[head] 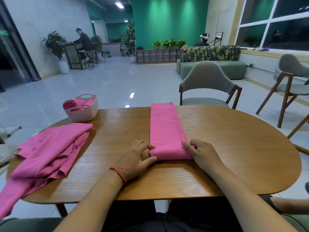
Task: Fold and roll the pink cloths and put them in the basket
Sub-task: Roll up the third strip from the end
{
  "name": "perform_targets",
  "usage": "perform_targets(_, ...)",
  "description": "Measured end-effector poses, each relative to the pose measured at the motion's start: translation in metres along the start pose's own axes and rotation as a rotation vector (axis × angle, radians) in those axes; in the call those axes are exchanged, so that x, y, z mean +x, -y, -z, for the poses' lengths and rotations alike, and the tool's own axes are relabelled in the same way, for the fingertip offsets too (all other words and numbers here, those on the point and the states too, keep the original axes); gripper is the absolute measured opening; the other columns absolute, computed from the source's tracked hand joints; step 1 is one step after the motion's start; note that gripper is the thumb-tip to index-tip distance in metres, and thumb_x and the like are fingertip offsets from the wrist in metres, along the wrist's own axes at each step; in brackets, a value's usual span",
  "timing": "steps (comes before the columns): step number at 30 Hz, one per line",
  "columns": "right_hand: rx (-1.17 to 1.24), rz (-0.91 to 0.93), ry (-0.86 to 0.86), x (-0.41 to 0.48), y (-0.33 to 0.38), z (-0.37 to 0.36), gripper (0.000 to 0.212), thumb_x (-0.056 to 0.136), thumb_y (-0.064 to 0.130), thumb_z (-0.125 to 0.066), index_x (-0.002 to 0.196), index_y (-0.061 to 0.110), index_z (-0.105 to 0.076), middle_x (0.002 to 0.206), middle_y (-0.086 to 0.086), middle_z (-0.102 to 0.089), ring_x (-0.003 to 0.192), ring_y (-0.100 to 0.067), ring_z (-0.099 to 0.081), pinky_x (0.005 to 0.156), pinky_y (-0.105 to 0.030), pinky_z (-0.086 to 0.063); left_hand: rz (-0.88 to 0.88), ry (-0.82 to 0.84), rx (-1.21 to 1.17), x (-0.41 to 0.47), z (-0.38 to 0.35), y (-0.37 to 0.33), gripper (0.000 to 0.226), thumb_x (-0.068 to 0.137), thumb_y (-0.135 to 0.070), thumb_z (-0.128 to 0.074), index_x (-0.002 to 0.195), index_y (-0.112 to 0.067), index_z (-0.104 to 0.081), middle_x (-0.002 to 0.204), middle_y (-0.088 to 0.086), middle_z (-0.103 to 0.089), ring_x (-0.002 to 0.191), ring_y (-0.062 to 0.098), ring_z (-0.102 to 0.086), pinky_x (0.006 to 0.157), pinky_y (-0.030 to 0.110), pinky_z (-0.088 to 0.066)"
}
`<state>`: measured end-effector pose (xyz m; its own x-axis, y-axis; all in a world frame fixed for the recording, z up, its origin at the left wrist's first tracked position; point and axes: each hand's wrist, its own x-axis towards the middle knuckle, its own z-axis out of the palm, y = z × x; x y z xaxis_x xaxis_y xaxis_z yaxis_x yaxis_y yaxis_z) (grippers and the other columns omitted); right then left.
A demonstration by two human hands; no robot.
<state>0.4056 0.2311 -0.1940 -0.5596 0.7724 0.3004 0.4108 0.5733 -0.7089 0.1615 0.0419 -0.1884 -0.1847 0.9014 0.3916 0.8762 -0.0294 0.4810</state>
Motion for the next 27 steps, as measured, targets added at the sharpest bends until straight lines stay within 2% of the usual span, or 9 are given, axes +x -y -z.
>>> perform_targets(2, 0.0, 0.038, -0.051, -0.004, 0.001, 0.001, 0.038, 0.097, 0.061, -0.066, 0.077, 0.029, -0.06, 0.071, 0.009, -0.062, 0.07, -0.01, -0.06, 0.066, -0.037, -0.048, 0.035, 0.01, 0.001, 0.002, -0.001, 0.001, 0.039, 0.093, -0.055, -0.069, 0.126, -0.034, -0.066, 0.116, -0.023, -0.058, 0.117, 0.001, -0.047, 0.102, 0.021, -0.039)
perform_targets(5, -0.093, 0.179, -0.056, -0.007, 0.0, 0.003, 0.017, 0.098, 0.043, -0.073, 0.101, 0.027, -0.066, 0.102, 0.007, -0.06, 0.092, -0.016, -0.059, 0.083, -0.038, -0.052, 0.121, 0.054, -0.01, 0.006, -0.002, 0.003, 0.045, 0.095, -0.061, -0.059, 0.129, -0.032, -0.067, 0.115, -0.022, -0.06, 0.115, 0.0, -0.046, 0.104, 0.029, -0.041)
perform_targets(9, -0.16, 0.179, 0.006, -0.008, 0.0, 0.0, 0.044, 0.093, 0.063, -0.067, 0.122, 0.029, -0.061, 0.116, 0.014, -0.055, 0.109, -0.011, -0.05, 0.095, -0.032, -0.044, 0.193, 0.053, -0.008, 0.01, -0.003, 0.001, 0.062, 0.092, -0.072, -0.04, 0.128, -0.03, -0.069, 0.112, -0.021, -0.062, 0.113, 0.006, -0.047, 0.106, 0.036, -0.041)
perform_targets(12, -0.24, 0.175, 0.029, -0.009, 0.001, -0.002, 0.053, 0.093, 0.071, -0.062, 0.127, 0.03, -0.059, 0.119, 0.015, -0.055, 0.111, -0.009, -0.048, 0.096, -0.031, -0.043, 0.215, 0.047, 0.013, 0.013, -0.005, -0.004, 0.057, 0.094, -0.068, -0.032, 0.114, -0.032, -0.07, 0.106, -0.018, -0.062, 0.107, 0.01, -0.049, 0.104, 0.04, -0.041)
perform_targets(14, -0.267, 0.171, 0.031, -0.01, 0.004, -0.001, 0.051, 0.095, 0.072, -0.057, 0.122, 0.029, -0.06, 0.114, 0.013, -0.057, 0.107, -0.012, -0.049, 0.094, -0.033, -0.044, 0.226, 0.043, 0.031, 0.014, -0.007, -0.006, 0.049, 0.098, -0.063, -0.029, 0.104, -0.034, -0.068, 0.101, -0.014, -0.061, 0.102, 0.013, -0.049, 0.101, 0.043, -0.041)
perform_targets(17, -0.311, 0.153, 0.05, -0.01, 0.004, -0.001, 0.045, 0.099, 0.073, -0.049, 0.104, 0.03, -0.058, 0.098, 0.012, -0.059, 0.096, -0.015, -0.052, 0.086, -0.039, -0.045, 0.231, 0.052, 0.042, 0.014, -0.007, -0.006, 0.057, 0.096, -0.066, -0.018, 0.096, -0.032, -0.064, 0.094, -0.014, -0.059, 0.098, 0.015, -0.048, 0.1, 0.044, -0.042)
perform_targets(21, -0.296, 0.171, 0.044, -0.009, 0.004, 0.0, 0.057, 0.103, 0.075, -0.034, 0.079, 0.026, -0.05, 0.077, 0.01, -0.057, 0.083, -0.02, -0.053, 0.078, -0.044, -0.045, 0.223, 0.066, 0.043, 0.01, -0.007, -0.005, 0.045, 0.102, -0.059, -0.02, 0.078, -0.036, -0.051, 0.084, -0.014, -0.057, 0.092, 0.013, -0.047, 0.099, 0.047, -0.042)
perform_targets(24, -0.3, 0.19, 0.026, -0.007, 0.001, -0.002, 0.063, 0.104, 0.071, -0.029, 0.071, 0.02, -0.045, 0.069, 0.007, -0.055, 0.075, -0.021, -0.054, 0.075, -0.047, -0.048, 0.177, 0.047, 0.049, 0.008, -0.008, -0.006, 0.038, 0.107, -0.053, -0.027, 0.082, -0.038, -0.051, 0.088, -0.016, -0.056, 0.093, 0.01, -0.047, 0.098, 0.046, -0.043)
perform_targets(27, -0.316, 0.189, 0.02, -0.006, 0.002, -0.003, 0.063, 0.105, 0.069, -0.028, 0.069, 0.02, -0.045, 0.068, 0.005, -0.056, 0.074, -0.02, -0.054, 0.075, -0.047, -0.048, 0.05, -0.08, -0.054, 0.003, -0.004, -0.009, 0.013, 0.106, -0.038, -0.049, 0.101, -0.037, -0.06, 0.102, -0.022, -0.056, 0.105, 0.007, -0.053, 0.097, 0.035, -0.045)
